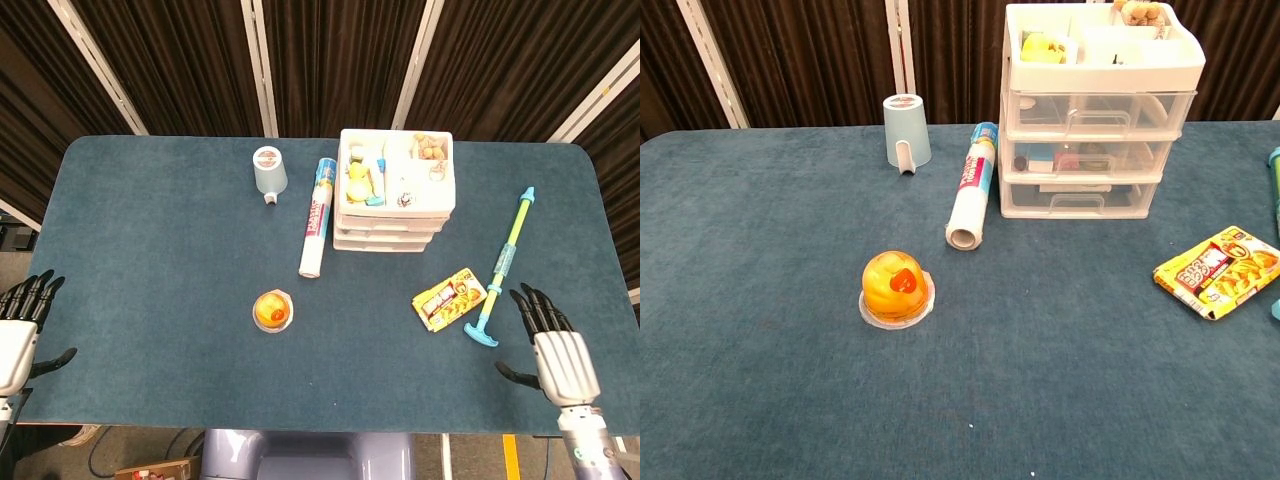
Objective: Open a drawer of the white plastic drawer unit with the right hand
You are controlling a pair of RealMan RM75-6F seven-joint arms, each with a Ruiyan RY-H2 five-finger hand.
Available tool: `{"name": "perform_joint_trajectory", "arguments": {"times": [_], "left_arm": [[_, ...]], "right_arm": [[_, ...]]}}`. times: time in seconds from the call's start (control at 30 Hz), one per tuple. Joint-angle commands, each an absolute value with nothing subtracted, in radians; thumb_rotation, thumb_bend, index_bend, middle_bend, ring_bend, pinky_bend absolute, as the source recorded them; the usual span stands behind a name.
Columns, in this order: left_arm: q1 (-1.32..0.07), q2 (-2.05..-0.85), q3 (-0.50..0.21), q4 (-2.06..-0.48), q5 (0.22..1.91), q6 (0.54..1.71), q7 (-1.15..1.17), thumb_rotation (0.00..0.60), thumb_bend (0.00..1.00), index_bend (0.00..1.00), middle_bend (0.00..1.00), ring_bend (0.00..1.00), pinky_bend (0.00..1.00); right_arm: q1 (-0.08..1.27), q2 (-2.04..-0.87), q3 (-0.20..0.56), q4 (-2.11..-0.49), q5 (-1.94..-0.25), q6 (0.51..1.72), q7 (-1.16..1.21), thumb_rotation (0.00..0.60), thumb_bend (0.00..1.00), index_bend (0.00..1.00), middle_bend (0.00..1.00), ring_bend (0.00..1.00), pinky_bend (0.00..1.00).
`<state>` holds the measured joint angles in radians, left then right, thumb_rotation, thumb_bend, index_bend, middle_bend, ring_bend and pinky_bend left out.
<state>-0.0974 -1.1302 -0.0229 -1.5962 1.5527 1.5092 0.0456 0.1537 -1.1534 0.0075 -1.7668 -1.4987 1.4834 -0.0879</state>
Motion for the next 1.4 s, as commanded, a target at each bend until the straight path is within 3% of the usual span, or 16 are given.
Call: {"name": "perform_joint_trajectory", "arguments": {"times": [0.03,0.23,0.47,0.77,1.4], "left_arm": [[-0.098,-1.132,-0.024,-1.596,1.554,1.510,0.049,0.600,0.04,0.00,0.00,0.00,0.09],[-0.098,-1.137,-0.025,-1.590,1.557,1.515,0.044,0.600,0.05,0.00,0.00,0.00,0.09],[-0.099,-1.135,-0.024,-1.590,1.563,1.516,0.032,0.600,0.05,0.00,0.00,0.00,0.09],[-0.101,-1.129,-0.018,-1.593,1.571,1.510,0.014,0.600,0.05,0.00,0.00,0.00,0.09],[-0.110,-1.136,-0.026,-1.561,1.581,1.515,0.001,0.600,0.05,0.00,0.00,0.00,0.09]], "right_arm": [[0.213,-1.172,0.092,-1.870,-1.394,1.401,-0.015,0.600,0.31,0.00,0.67,0.69,0.83],[0.307,-1.210,0.198,-1.993,-1.198,1.269,-0.006,0.600,0.52,0.00,0.88,0.89,0.96],[0.399,-1.286,0.284,-2.067,-0.978,1.179,-0.022,0.600,0.69,0.00,0.96,0.96,1.00],[0.504,-1.369,0.383,-2.045,-0.715,1.088,0.031,0.600,0.74,0.00,0.97,0.98,1.00],[0.656,-1.510,0.495,-1.861,-0.491,1.042,0.066,0.600,0.74,0.00,0.97,0.98,1.00]]}}
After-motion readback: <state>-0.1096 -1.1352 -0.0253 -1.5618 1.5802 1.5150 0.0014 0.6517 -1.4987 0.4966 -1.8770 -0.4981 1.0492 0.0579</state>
